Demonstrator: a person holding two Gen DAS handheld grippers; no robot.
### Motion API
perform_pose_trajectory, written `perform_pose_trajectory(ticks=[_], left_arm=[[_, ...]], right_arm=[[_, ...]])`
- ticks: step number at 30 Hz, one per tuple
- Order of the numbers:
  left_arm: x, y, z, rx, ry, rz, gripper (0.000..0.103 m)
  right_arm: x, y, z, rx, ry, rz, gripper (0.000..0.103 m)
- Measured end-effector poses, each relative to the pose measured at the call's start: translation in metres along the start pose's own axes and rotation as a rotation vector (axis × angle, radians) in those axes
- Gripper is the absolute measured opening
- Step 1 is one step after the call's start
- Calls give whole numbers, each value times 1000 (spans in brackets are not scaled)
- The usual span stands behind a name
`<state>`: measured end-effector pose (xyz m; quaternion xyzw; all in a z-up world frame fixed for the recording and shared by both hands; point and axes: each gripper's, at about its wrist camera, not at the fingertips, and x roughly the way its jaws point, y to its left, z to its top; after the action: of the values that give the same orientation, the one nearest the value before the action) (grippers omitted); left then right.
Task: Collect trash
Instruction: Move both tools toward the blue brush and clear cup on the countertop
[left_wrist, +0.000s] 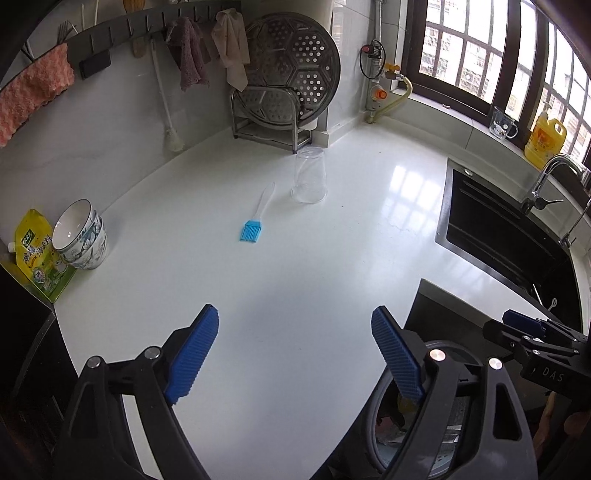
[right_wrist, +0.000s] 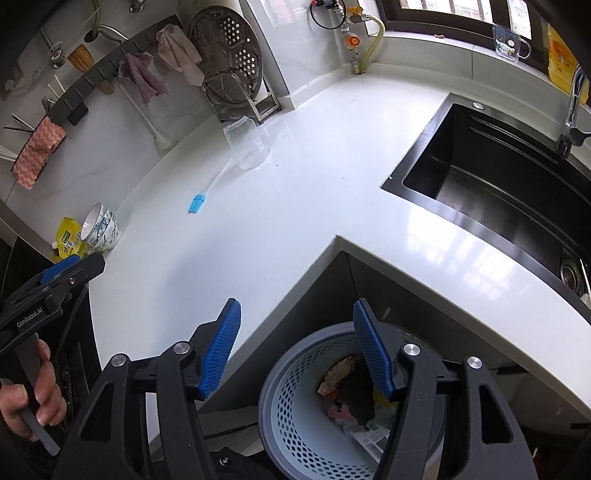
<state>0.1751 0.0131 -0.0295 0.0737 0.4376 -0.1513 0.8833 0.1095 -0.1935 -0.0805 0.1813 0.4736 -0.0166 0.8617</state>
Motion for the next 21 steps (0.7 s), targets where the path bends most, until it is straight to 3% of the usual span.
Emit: perform_pose_trajectory(ticks=[12,21], left_arm=[[72,62,36,-6,54,4,87],[116,97,56,-19,58,0,96]], right_arm=[[66,42,64,-26,-10,-34,69],[110,60,107,-23,-35,-51,72]])
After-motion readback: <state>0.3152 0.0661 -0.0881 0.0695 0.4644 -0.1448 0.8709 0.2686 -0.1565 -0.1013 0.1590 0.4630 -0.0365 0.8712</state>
